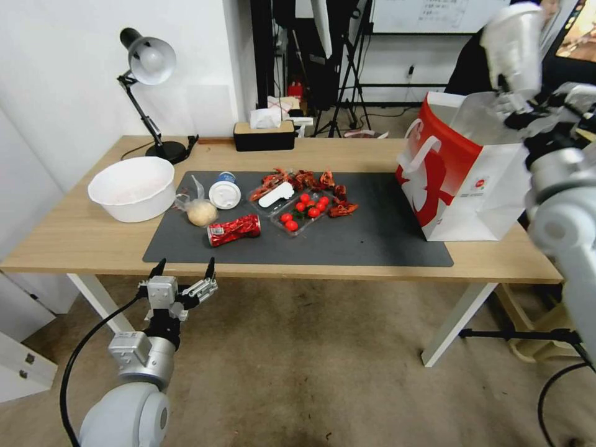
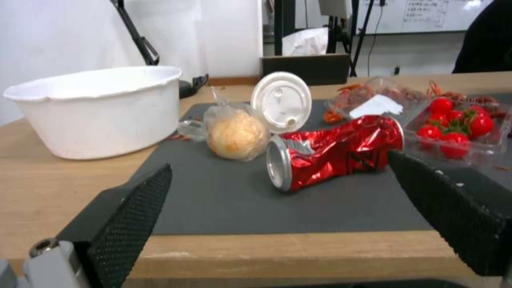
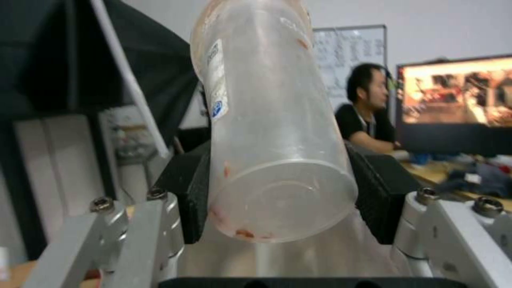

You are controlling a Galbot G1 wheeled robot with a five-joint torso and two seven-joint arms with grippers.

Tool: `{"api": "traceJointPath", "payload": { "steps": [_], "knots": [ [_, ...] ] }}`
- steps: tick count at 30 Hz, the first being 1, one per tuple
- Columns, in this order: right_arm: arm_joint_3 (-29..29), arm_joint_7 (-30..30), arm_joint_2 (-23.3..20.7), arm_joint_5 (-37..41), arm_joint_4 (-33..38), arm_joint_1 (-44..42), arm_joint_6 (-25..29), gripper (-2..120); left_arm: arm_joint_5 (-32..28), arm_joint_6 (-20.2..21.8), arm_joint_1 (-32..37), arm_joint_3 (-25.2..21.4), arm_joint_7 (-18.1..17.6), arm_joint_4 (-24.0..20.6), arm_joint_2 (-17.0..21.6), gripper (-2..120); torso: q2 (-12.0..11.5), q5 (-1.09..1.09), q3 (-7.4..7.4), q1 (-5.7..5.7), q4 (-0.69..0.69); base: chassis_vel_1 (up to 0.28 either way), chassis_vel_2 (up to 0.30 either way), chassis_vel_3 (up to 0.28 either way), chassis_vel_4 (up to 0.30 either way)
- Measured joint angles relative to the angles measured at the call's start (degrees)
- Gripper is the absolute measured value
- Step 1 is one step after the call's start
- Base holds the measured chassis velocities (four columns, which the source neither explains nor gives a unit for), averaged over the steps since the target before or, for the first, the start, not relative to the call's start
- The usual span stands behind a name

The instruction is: Pick up the trash from the table and place it into the takeout bag.

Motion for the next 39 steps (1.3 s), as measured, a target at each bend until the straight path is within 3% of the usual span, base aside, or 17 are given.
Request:
{"api": "traceJointPath", "payload": {
  "steps": [11,13,18,21,24,25,27,31,36,39],
  "knots": [
    [-1.6,4.1,0.2,4.1,-2.2,3.0,-6.7,53,0.1,-0.5,0.2,-0.1,0.2,-0.3,-0.2,100,0.0,-0.01,0.00,0.00,-0.01,0.000,0.000,0.000,0.000],
    [-1.6,4.4,0.6,4.5,-2.4,2.7,-7.6,67,0.5,-0.5,0.1,0.2,0.3,-0.3,-0.5,100,0.0,-0.01,0.00,0.00,-0.01,0.000,0.000,0.000,0.000],
    [-1.6,4.6,0.7,4.6,-2.4,2.6,-7.9,76,0.8,-0.5,0.0,0.4,0.4,-0.1,-0.6,100,0.0,-0.01,0.00,0.00,-0.01,0.000,0.000,0.000,0.000],
    [-1.6,4.6,0.7,4.7,-2.4,2.6,-8.0,89,0.9,-0.5,0.0,0.4,0.4,0.0,-0.6,100,0.0,-0.01,0.00,0.00,-0.01,0.000,0.000,0.000,0.000],
    [-1.6,4.6,0.7,4.7,-2.4,2.5,-8.0,89,0.9,-0.5,0.0,0.4,0.4,0.0,-0.6,100,0.0,-0.01,0.00,0.00,-0.01,0.000,0.000,0.000,0.000],
    [-1.6,4.6,0.7,4.7,-2.4,2.5,-8.0,99,0.9,-0.5,0.0,0.4,0.5,0.0,-0.6,100,0.0,-0.01,0.00,0.00,-0.01,0.000,0.000,0.000,0.000],
    [-1.6,4.6,0.8,4.8,-2.4,2.5,-8.0,100,0.9,-0.5,0.0,0.4,0.5,0.0,-0.6,100,0.0,-0.01,0.00,0.00,-0.01,0.000,0.000,0.000,0.000],
    [-1.6,3.4,0.9,7.0,-2.0,2.8,-4.7,100,0.9,-0.5,-0.2,0.4,0.5,0.1,-0.6,100,0.0,-0.01,0.00,0.00,-0.01,0.000,0.000,0.000,0.000],
    [0.0,-5.1,0.8,9.9,1.5,0.9,4.7,100,0.9,-0.4,-0.2,0.3,0.6,0.2,-0.5,100,0.0,-0.03,0.00,0.00,0.00,0.000,0.000,0.000,0.000],
    [0.5,-7.7,0.7,10.0,3.3,-0.6,6.7,100,0.8,-0.4,-0.2,0.3,0.6,0.2,-0.5,100,0.0,-0.01,0.00,0.00,-0.02,0.000,0.000,0.000,0.000]
  ]
}}
